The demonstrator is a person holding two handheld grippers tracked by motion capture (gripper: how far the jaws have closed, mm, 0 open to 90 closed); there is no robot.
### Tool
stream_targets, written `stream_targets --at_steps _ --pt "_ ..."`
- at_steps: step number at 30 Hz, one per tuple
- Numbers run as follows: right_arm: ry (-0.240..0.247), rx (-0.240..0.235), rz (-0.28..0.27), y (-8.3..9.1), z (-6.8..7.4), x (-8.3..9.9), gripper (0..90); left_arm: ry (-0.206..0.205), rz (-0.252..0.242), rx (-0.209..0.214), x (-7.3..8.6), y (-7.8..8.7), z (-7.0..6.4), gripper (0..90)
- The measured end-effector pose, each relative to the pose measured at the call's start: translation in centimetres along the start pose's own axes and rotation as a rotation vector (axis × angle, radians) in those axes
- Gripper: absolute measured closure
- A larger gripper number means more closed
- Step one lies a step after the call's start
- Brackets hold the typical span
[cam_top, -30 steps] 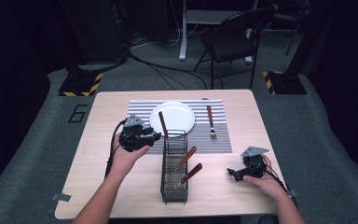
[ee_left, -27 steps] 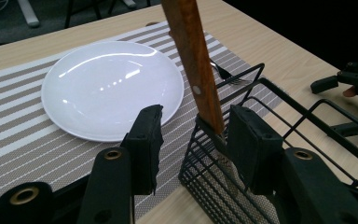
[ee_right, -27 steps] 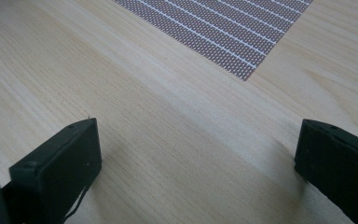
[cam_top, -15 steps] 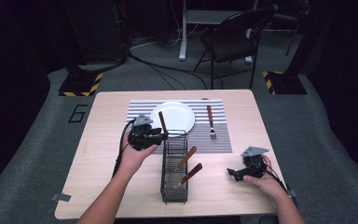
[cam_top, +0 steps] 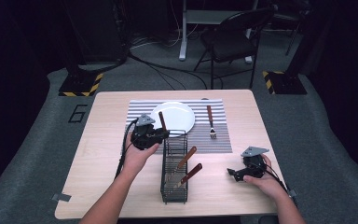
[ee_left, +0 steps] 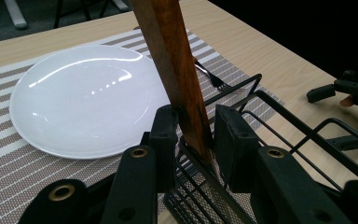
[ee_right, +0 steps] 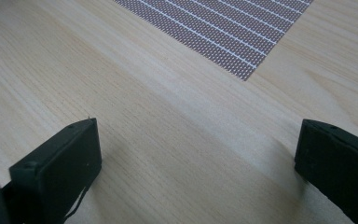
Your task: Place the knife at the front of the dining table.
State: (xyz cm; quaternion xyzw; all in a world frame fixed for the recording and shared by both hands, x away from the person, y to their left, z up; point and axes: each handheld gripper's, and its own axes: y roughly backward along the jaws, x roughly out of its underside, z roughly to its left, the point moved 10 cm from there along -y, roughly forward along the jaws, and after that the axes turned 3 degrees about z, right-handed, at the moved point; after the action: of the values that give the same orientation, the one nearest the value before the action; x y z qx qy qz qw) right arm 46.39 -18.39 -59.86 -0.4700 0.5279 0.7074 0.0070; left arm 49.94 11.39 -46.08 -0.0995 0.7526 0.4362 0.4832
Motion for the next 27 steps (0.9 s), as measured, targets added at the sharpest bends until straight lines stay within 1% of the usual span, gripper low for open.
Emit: stream_targets --at_steps 2,7,9,10,12,13,14,15,16,17,18,19,20,22,27 --pt "0.0 0.0 0.0 0.0 0.0 0.0 0.0 -0.006 -0.007 0.006 0.0 0.2 -0.2 70.6" --pt "0.0 0.0 0.0 0.0 0.0 0.0 0.0 -0.02 -0.012 0.004 0.0 0.4 -0.7 71.4" --pt "0.0 0.0 0.0 0.0 0.0 0.0 0.0 -0.044 -0.011 0.014 0.0 0.7 -1.2 72.4" --pt "0.0 0.0 0.0 0.0 0.0 0.0 0.0 -0.044 -0.011 0.014 0.0 0.7 -1.2 72.7" --pt "0.0 0.0 0.0 0.0 0.0 0.0 0.0 -0.056 -0.014 0.028 0.0 0.9 -1.8 73.3" --pt "0.0 0.0 0.0 0.0 0.0 0.0 0.0 -0.065 -0.016 0.04 0.1 0.9 -2.1 74.6" --pt "0.0 0.0 0.0 0.0 0.0 0.0 0.0 -0.061 -0.022 0.059 0.1 0.9 -2.6 75.1" --pt "0.0 0.0 0.0 0.0 0.0 0.0 0.0 -0.061 -0.022 0.059 0.1 0.9 -2.6 75.6" --pt "0.0 0.0 0.0 0.0 0.0 0.0 0.0 -0.077 -0.018 0.065 0.1 1.0 -2.7 75.6" --pt "0.0 0.0 0.0 0.0 0.0 0.0 0.0 -0.072 -0.021 0.079 0.1 0.9 -3.1 76.6" --pt "0.0 0.0 0.0 0.0 0.0 0.0 0.0 -0.067 -0.021 0.085 0.1 0.9 -3.3 76.8" --pt "0.0 0.0 0.0 0.0 0.0 0.0 0.0 -0.081 -0.016 0.083 0.0 0.9 -3.4 76.8" --pt "0.0 0.0 0.0 0.0 0.0 0.0 0.0 -0.085 -0.012 0.085 0.0 0.9 -3.5 76.9" --pt "0.0 0.0 0.0 0.0 0.0 0.0 0.0 -0.084 -0.007 0.088 0.0 0.9 -3.6 77.0" --pt "0.0 0.0 0.0 0.0 0.0 0.0 0.0 -0.089 -0.003 0.08 -0.1 0.9 -3.5 77.2"
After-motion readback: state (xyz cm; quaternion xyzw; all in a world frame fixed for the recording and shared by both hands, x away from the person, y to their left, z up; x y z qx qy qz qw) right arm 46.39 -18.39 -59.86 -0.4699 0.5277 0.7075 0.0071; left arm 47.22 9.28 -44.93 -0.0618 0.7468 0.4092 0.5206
